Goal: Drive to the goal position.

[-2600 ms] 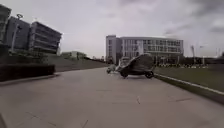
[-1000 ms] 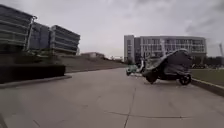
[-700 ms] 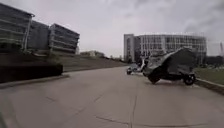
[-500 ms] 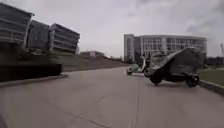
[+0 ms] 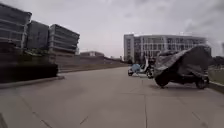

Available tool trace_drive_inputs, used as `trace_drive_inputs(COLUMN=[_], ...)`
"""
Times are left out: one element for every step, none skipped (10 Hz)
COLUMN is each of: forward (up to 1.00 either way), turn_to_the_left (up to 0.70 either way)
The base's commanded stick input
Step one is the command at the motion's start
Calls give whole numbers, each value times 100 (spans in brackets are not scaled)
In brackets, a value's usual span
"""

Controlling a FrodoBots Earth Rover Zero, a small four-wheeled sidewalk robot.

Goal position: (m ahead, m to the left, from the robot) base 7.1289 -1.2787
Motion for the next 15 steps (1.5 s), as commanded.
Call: trace_drive_inputs(forward=[70,70,70,70,70,70,70,70,70,70,70,70,70,70,70], turn_to_the_left=[0,0,0,0,0,0,0,0,0,0,0,0,0,0,0])
